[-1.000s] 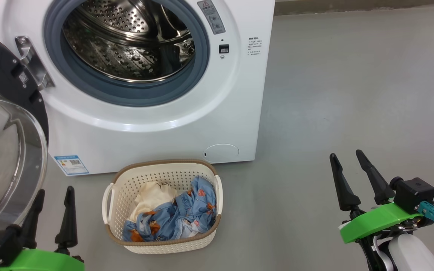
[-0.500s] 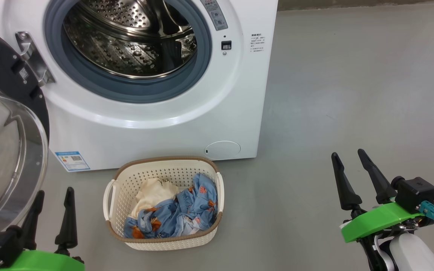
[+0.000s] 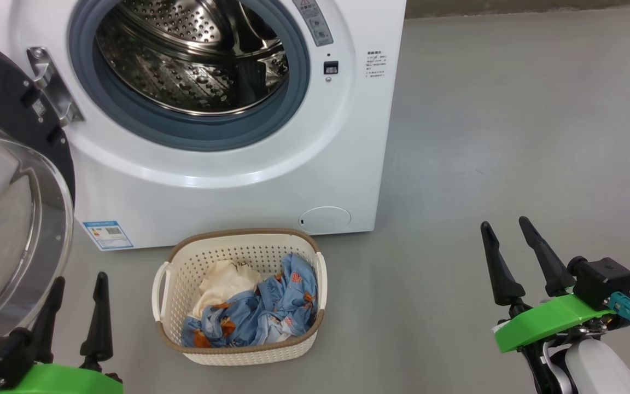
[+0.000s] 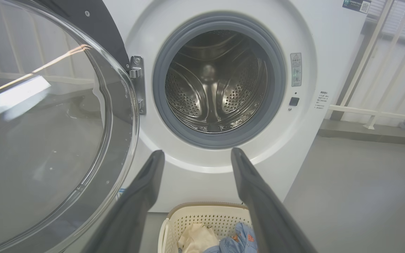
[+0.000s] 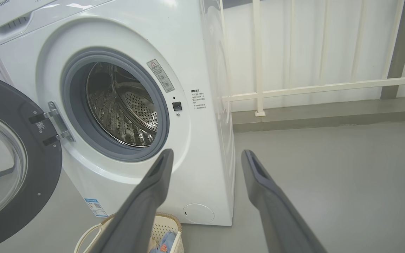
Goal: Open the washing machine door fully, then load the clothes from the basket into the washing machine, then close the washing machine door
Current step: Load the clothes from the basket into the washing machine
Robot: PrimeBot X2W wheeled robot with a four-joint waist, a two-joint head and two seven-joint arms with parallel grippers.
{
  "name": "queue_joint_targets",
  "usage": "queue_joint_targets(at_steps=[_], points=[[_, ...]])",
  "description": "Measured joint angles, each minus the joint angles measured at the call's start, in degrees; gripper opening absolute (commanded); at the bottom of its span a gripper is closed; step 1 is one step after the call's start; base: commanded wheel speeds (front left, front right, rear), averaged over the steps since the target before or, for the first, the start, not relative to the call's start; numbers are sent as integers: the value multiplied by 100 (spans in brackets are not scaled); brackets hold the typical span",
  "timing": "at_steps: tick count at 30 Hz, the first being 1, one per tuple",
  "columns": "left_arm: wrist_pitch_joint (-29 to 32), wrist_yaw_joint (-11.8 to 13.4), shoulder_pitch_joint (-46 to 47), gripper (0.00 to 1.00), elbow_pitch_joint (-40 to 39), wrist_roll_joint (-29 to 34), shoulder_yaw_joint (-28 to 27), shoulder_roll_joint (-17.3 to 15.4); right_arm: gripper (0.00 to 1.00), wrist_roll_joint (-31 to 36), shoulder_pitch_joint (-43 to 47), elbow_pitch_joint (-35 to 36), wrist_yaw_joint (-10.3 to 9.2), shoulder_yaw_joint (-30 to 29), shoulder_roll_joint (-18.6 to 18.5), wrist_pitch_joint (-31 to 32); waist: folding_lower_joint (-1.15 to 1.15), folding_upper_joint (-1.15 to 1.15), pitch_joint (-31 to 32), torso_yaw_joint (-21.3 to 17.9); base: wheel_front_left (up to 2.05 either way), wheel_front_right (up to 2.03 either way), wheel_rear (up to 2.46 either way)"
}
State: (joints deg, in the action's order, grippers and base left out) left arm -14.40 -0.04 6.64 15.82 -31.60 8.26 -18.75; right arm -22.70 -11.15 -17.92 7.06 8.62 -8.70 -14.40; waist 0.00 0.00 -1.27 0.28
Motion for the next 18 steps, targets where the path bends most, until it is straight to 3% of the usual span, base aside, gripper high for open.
queue_joint_targets(at_steps=[10,18], points=[[0,-45,0,100,5,0,62,2,100,0,1,-2,0,20,-25,0,0,0,65,50,9,-9,0],[0,-51,0,100,5,-1,64,5,100,0,1,-5,0,44,-64,0,0,0,39,67,105,-105,0]])
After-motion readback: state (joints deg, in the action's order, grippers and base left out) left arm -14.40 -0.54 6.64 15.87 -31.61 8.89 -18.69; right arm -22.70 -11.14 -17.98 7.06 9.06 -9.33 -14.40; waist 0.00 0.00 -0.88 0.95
